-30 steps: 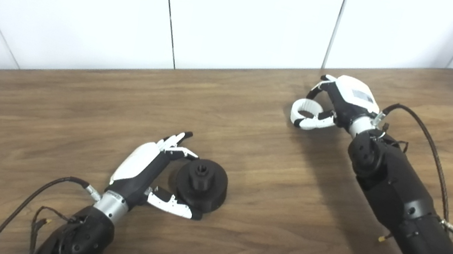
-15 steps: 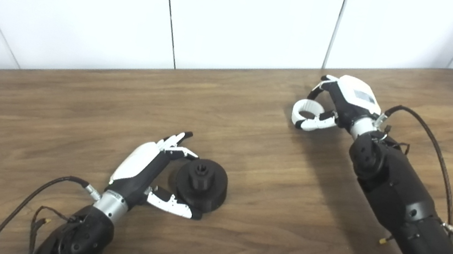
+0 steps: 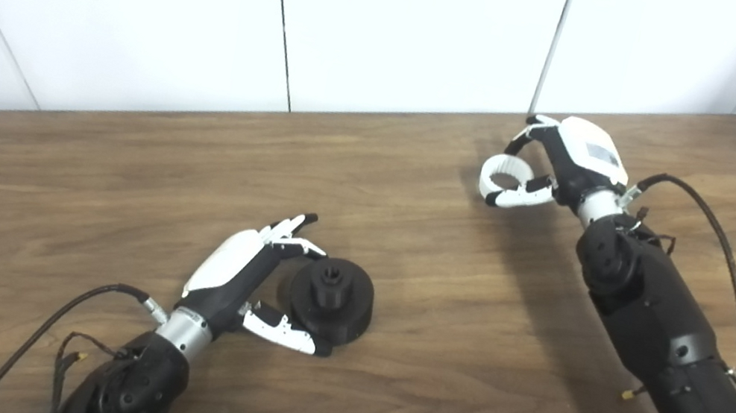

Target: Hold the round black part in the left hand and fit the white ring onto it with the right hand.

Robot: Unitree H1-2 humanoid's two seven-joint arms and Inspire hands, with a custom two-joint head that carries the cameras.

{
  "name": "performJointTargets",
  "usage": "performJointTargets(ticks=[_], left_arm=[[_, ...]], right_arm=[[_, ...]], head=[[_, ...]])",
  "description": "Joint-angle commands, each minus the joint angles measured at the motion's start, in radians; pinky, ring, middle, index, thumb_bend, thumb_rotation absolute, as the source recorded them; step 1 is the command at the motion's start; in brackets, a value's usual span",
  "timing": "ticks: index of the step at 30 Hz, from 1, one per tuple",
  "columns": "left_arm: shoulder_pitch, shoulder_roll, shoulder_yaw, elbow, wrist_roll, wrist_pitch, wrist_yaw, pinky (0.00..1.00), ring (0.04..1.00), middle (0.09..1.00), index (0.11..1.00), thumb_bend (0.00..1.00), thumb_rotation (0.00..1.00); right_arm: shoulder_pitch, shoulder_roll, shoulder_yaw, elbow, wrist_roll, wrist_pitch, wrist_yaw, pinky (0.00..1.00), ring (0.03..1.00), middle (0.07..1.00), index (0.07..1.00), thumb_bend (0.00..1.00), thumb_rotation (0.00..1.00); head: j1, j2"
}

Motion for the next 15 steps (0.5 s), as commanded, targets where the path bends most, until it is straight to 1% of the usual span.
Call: performJointTargets(ticks=[1,3,6,8,11,15], left_arm=[[-0.026,0.004,0.011,-0.018,0.003,0.004,0.008,1.00,1.000,1.000,0.598,0.98,0.32],[-0.028,0.004,0.010,-0.017,0.004,0.007,0.006,1.00,1.000,1.000,0.599,0.98,0.32],[-0.031,0.004,0.009,-0.011,0.006,0.001,0.009,1.00,1.000,1.000,0.598,0.98,0.32],[-0.031,0.004,0.010,-0.011,0.006,0.001,0.009,1.00,1.000,1.000,0.599,0.98,0.32],[-0.032,0.002,0.011,-0.013,0.004,0.005,0.006,1.00,1.000,1.000,0.597,0.98,0.31],[-0.035,0.000,0.010,-0.013,0.007,0.002,0.008,1.00,1.000,1.000,0.596,0.98,0.31]], right_arm=[[-0.054,-0.031,-0.023,-0.053,-0.002,-0.018,-0.010,0.89,0.885,0.895,0.593,0.69,0.28],[-0.058,-0.035,-0.030,-0.071,-0.001,-0.018,-0.005,0.90,0.893,0.896,0.597,0.69,0.29],[-0.064,-0.037,-0.045,-0.094,0.014,-0.029,-0.003,0.91,0.890,0.892,0.593,0.69,0.27],[-0.067,-0.037,-0.054,-0.117,0.022,-0.017,0.010,0.93,0.902,0.898,0.591,0.69,0.26],[-0.073,-0.041,-0.059,-0.147,0.017,-0.001,0.031,0.96,0.915,0.909,0.595,0.69,0.28],[-0.074,-0.045,-0.065,-0.166,0.011,-0.008,0.037,0.93,0.898,0.903,0.599,0.68,0.30]], head=[[-0.001,0.001],[0.000,0.001],[0.000,0.000],[-0.001,-0.001],[-0.002,0.000],[0.015,0.005]])
